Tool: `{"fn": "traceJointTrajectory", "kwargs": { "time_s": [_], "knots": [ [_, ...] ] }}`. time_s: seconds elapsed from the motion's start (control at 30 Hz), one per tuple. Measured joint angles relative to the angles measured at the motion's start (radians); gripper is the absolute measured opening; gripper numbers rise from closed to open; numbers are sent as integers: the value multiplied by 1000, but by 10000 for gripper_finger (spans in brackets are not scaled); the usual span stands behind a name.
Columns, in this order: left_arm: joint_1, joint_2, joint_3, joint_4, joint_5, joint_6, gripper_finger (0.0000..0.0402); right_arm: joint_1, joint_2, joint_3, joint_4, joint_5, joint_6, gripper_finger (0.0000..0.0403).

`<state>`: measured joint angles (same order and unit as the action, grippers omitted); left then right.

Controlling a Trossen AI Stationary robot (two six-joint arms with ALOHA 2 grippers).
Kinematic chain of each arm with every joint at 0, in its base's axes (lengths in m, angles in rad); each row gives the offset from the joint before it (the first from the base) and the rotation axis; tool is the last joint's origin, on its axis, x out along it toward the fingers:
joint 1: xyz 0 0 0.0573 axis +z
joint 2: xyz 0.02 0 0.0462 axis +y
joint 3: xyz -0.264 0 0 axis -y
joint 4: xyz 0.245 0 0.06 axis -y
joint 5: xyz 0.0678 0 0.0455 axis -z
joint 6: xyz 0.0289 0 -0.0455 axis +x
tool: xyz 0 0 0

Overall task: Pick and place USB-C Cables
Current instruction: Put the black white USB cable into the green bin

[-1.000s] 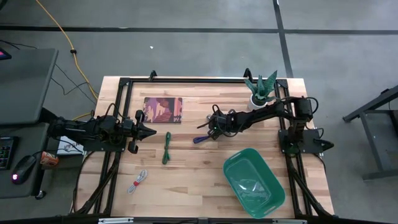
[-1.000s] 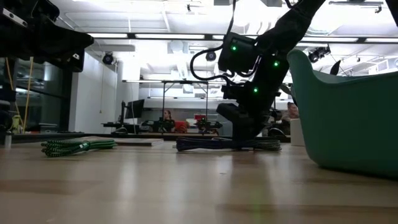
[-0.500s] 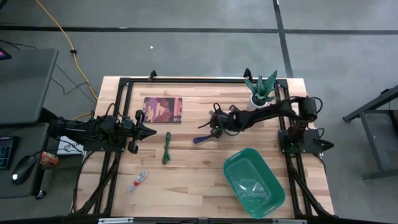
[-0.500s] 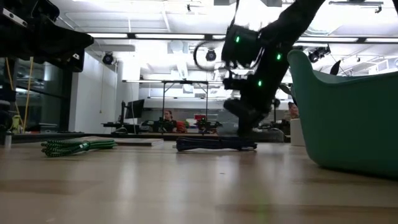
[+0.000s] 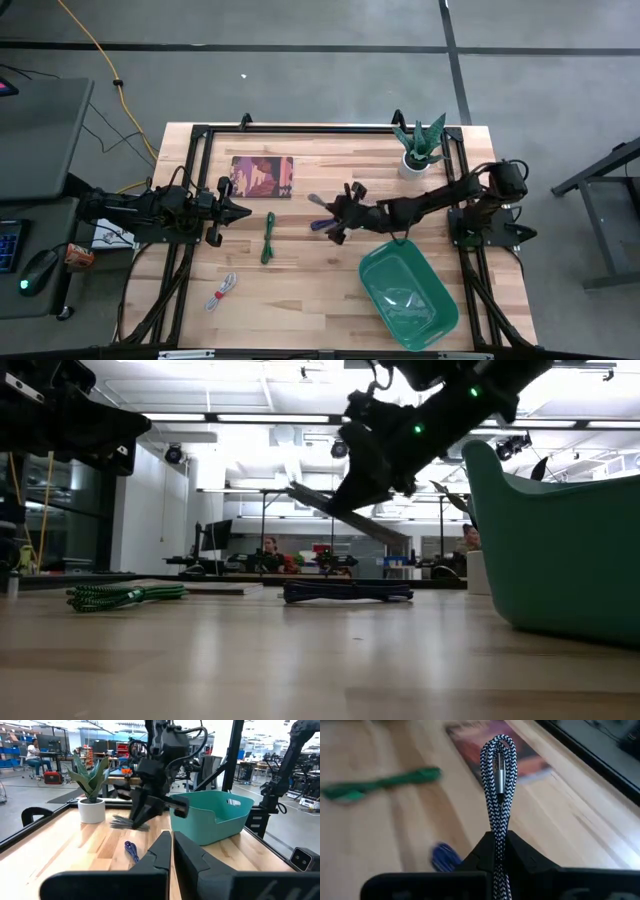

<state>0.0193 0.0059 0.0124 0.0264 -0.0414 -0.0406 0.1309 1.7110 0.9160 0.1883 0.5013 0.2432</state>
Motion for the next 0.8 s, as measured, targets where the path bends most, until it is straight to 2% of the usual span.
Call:
{"fn": "traceJointTrajectory", "kwargs": {
  "time_s": [0.17,0.23,0.3,0.37,0.57,0.67,0.8],
  "knots": [
    [0,0,0,4,0,0,0,-28,-2,-197,550,-230,-40,5],
    [0,0,0,15,-7,7,0,-40,-2,-258,745,-290,-25,5],
    [0,0,0,49,-28,36,0,-49,-4,-296,862,-322,-15,5],
    [0,0,0,79,-62,52,2,-53,-4,-312,923,-327,-15,5],
    [0,1,0,97,-107,18,31,-53,-4,-309,917,-334,-16,5],
    [0,19,0,137,-112,-31,68,-53,-4,-309,935,-334,-16,5],
    [0,94,0,237,-128,-75,140,-53,-4,-309,981,-334,-16,5]
  ]
}}
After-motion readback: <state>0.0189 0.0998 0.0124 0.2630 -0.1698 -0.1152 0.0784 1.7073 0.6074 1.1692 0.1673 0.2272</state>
